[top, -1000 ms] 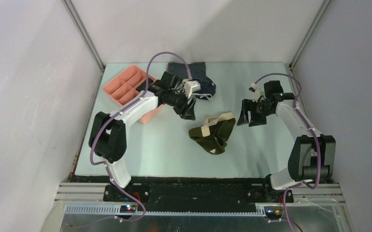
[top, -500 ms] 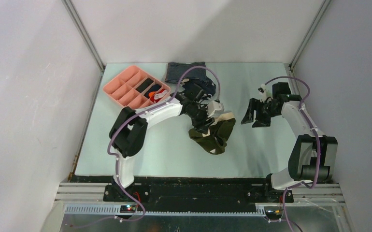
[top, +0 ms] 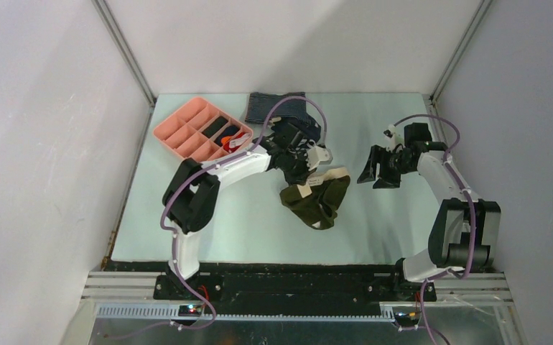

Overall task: Roll the underwear
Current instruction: Flatten out the underwear at the center of the board.

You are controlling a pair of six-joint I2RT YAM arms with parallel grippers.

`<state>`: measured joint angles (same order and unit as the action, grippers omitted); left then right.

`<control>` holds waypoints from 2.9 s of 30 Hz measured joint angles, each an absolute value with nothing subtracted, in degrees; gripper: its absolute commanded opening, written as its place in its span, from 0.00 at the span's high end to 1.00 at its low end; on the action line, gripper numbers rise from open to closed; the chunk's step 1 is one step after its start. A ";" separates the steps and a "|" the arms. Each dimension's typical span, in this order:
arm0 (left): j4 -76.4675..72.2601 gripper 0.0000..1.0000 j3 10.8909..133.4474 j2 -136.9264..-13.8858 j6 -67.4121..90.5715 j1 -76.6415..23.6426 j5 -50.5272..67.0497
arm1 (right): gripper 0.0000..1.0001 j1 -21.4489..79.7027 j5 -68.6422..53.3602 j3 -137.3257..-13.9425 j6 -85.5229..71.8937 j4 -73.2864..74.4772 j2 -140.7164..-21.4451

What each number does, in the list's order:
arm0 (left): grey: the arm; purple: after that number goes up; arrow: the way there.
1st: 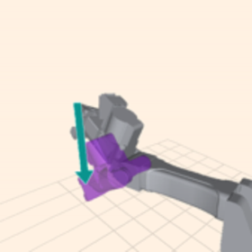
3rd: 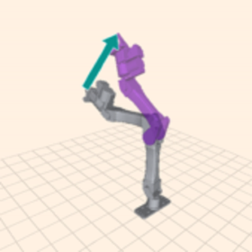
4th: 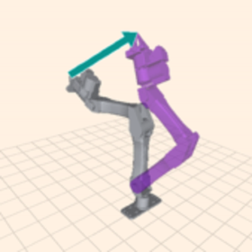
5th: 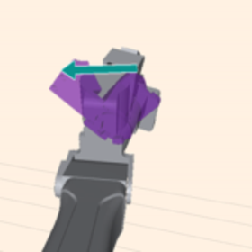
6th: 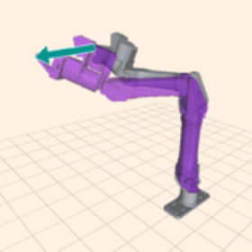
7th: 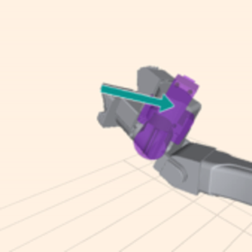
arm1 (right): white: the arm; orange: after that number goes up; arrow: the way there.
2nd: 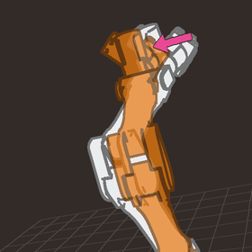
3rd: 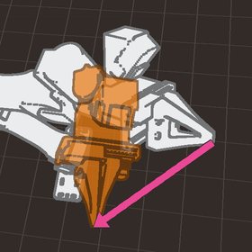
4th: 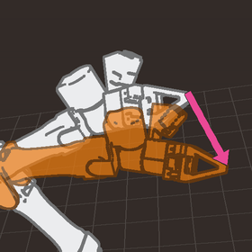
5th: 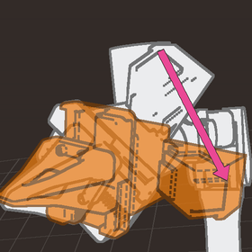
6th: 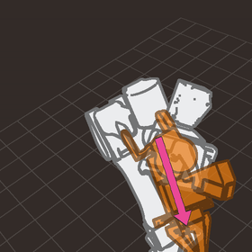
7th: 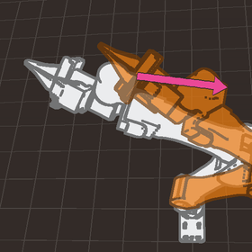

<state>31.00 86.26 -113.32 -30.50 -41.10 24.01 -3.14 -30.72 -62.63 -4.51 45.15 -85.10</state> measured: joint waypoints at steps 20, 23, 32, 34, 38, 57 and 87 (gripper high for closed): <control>26.13 1.00 78.63 -108.66 1.15 -23.94 18.41 | 0.40 8.99 -24.88 -87.59 -0.75 40.95 -114.43; 26.13 1.00 78.41 -108.66 1.56 -24.97 18.20 | 0.39 10.31 -25.52 -91.74 0.12 41.28 -118.02; 26.02 1.00 78.43 -108.66 1.54 -25.32 18.09 | 0.46 17.23 -20.14 -104.90 1.17 40.53 -125.60; 26.04 1.00 78.43 -108.66 1.54 -25.32 18.11 | 0.49 19.22 -17.54 -107.44 1.39 39.88 -127.52; 26.06 1.00 78.43 -108.66 1.54 -25.32 18.11 | 0.54 22.39 -12.78 -109.43 1.61 39.35 -130.47; 26.04 1.00 78.43 -108.64 1.06 -25.34 17.69 | 0.82 23.55 -3.79 -109.43 3.09 38.92 -132.77; 20.29 0.94 70.72 -69.89 0.80 -19.53 28.51 | 1.00 12.12 -38.30 -68.95 -2.52 31.22 -64.95</control>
<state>20.29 70.72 -69.89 0.80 -19.53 28.51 12.12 -38.30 -68.95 -2.52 31.22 -64.95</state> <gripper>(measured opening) 0.057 0.010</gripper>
